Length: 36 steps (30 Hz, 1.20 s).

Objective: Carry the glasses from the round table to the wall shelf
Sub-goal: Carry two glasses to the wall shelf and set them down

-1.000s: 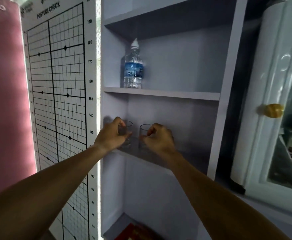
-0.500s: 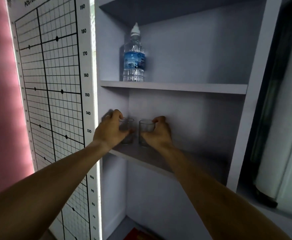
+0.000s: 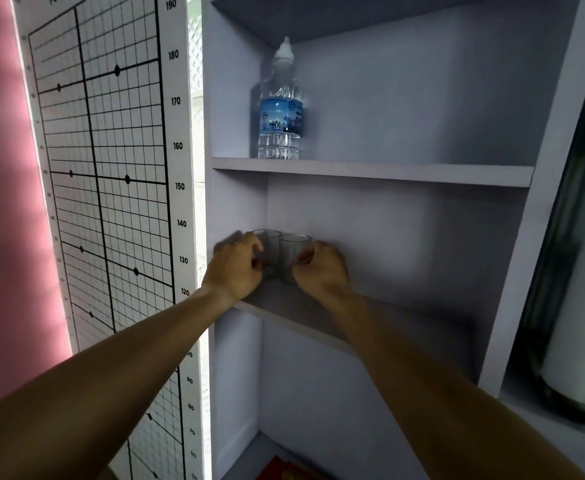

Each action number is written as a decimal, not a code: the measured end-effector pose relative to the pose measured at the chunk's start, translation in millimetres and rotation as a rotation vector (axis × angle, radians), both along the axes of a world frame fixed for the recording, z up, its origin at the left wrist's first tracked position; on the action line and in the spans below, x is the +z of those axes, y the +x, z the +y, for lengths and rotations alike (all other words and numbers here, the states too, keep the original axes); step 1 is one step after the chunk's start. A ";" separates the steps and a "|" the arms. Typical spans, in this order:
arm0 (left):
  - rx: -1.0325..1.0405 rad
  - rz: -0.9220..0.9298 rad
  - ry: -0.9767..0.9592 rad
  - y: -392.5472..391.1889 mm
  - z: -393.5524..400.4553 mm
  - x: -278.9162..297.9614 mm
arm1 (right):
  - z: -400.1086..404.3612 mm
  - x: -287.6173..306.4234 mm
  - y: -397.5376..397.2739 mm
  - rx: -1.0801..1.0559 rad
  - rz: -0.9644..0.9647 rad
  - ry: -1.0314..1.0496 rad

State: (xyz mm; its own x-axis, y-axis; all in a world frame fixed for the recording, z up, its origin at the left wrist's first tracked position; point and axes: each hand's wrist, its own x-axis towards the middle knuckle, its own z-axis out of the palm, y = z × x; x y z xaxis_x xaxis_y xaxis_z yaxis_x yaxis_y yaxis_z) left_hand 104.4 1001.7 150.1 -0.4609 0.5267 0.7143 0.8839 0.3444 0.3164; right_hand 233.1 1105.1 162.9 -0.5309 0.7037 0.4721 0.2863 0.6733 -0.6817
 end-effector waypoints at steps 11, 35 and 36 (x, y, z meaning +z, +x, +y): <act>-0.074 -0.004 -0.193 0.8 -12.8 -6.5 | -8.4 1.5 6.8 0.017 -0.047 0.005; 0.589 -0.624 -0.383 26.3 -380.7 -170.6 | -231.7 -162.0 -65.5 0.907 -0.416 0.017; 0.639 -0.681 -0.371 40.0 -405.5 -198.0 | -245.9 -186.4 -63.0 0.940 -0.483 0.001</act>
State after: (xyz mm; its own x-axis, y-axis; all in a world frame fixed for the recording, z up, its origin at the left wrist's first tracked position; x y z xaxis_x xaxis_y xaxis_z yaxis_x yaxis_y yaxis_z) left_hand 144.4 596.2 -47.9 -0.9842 0.1739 0.0340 0.1698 0.8704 0.4621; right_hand 170.1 859.2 -23.5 -0.9939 -0.0887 0.0651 -0.1099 0.7653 -0.6342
